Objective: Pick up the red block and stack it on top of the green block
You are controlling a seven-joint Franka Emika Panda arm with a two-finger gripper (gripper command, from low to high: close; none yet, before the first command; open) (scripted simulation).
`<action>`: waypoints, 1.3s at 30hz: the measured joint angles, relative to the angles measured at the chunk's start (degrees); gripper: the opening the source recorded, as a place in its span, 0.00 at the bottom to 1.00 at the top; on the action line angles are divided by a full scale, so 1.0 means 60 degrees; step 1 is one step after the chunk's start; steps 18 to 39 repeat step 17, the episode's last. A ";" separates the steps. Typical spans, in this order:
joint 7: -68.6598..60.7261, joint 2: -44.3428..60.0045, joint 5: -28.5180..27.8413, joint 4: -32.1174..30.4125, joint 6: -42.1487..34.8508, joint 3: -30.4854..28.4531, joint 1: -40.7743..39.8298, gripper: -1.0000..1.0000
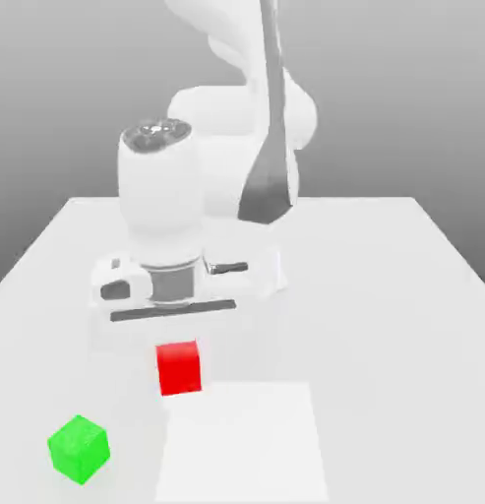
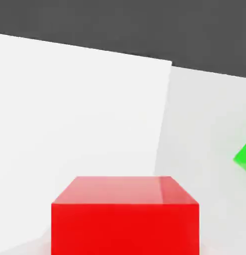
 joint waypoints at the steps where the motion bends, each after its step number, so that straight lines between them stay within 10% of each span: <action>1: -0.0248 0.0183 0.0012 0.0346 -0.0166 -0.0086 -0.0236 0.00; 8: -0.1455 0.2053 0.0563 0.1588 0.0432 -0.0089 -0.1064 0.00; 9: -0.1545 0.2318 0.0682 0.1610 0.0670 -0.0006 -0.1130 1.00; 39: -0.1471 0.2116 0.0568 0.1606 0.0490 -0.0047 -0.1114 1.00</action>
